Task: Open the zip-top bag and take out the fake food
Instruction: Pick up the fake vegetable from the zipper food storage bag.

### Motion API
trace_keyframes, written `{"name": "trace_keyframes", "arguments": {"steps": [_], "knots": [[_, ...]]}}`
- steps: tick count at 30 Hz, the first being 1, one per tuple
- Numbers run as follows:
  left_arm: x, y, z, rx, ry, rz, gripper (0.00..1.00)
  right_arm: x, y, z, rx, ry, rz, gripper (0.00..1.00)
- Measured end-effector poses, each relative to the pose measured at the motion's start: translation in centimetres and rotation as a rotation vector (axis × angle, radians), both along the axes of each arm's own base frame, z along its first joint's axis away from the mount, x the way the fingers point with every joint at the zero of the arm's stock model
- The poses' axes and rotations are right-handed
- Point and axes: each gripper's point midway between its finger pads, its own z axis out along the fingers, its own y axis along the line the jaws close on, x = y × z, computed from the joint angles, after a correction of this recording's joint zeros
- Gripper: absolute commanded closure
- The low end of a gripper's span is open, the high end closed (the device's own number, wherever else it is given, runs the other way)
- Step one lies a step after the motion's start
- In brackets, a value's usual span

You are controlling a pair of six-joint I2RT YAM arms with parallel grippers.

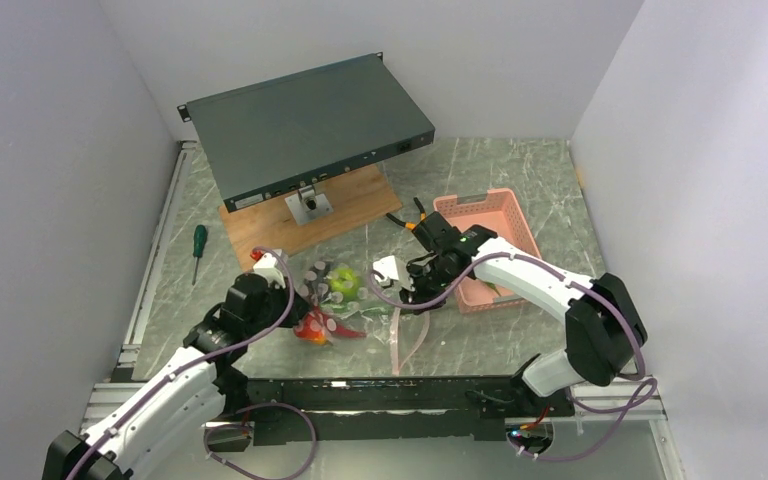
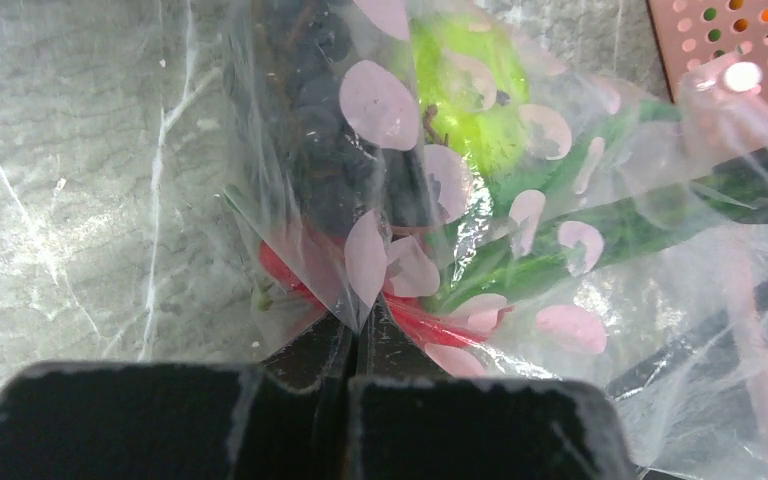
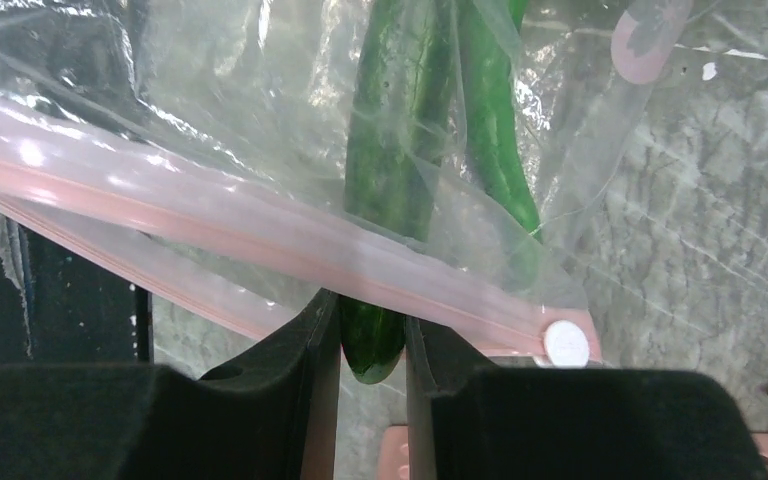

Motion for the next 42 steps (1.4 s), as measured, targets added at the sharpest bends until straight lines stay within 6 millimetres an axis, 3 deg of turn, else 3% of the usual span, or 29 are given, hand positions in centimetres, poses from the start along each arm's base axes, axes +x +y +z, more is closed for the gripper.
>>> {"name": "trace_keyframes", "arguments": {"steps": [8, 21, 28, 37, 42], "knots": [[-0.2, 0.5, 1.0, 0.022, -0.035, -0.006, 1.0, 0.1, -0.5, 0.8, -0.045, -0.004, -0.004, 0.95], [-0.4, 1.1, 1.2, 0.004, -0.062, 0.033, 1.0, -2.0, -3.9, 3.4, -0.052, -0.064, -0.02, 0.96], [-0.5, 1.4, 0.8, 0.008, -0.055, 0.044, 1.0, -2.5, -6.4, 3.3, -0.067, -0.071, -0.067, 0.97], [-0.6, 1.7, 0.4, 0.004, -0.053, 0.067, 1.0, -1.3, -11.5, 4.4, -0.094, -0.112, -0.197, 0.98], [-0.5, 1.8, 0.3, 0.007, -0.05, 0.075, 1.0, -1.9, -13.0, 4.9, -0.118, -0.139, -0.197, 0.98]]}}
